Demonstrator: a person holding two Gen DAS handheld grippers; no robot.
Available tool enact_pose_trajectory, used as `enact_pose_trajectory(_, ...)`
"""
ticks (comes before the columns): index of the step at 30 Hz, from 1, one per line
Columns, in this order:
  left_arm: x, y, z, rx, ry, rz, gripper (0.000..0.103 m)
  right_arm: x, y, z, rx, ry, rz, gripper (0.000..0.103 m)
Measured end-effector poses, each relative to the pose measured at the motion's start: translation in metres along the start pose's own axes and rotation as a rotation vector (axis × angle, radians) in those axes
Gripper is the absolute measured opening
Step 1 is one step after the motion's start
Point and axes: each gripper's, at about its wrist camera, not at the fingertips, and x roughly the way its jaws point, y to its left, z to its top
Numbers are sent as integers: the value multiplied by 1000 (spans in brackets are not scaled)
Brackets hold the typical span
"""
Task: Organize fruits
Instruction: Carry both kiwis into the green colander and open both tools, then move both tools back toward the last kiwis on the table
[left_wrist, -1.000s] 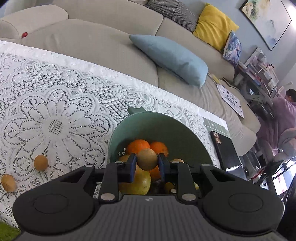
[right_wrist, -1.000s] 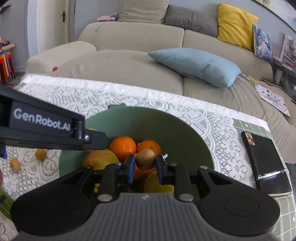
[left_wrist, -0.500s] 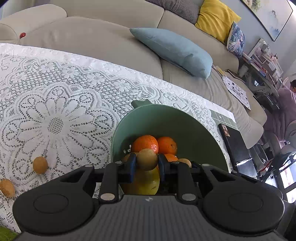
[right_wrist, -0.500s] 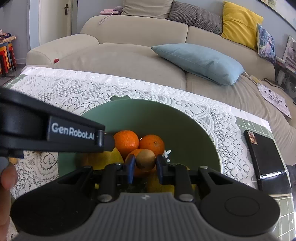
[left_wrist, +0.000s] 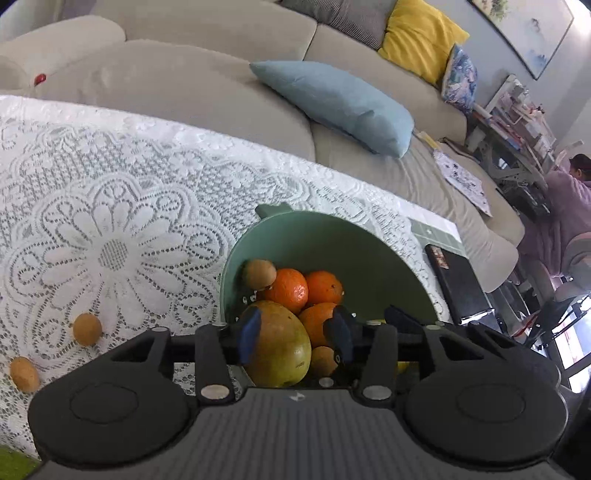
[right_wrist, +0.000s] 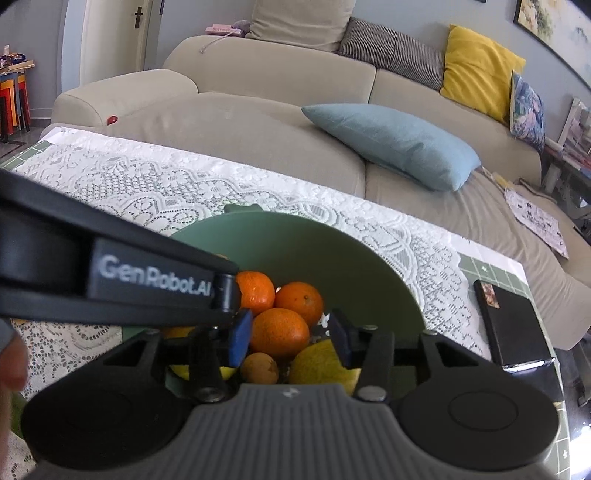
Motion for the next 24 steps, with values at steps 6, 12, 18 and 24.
enact_pose_trajectory(6, -20, 2, 0, 20, -37, 0, 54, -12, 1, 2, 12, -63, -14, 58)
enact_pose_trajectory(12, -48, 16, 0, 58, -83, 21, 54, -23, 10, 6, 20, -129, 18, 66)
enact_pose_trajectory(18, -76, 40, 1, 81, -103, 46, 54, -34, 17, 11, 70, -184, 118, 67)
enact_pose_trajectory(24, -98, 64, -3, 113, -123, 109, 54, -40, 31, 12, 118, -198, 290, 71)
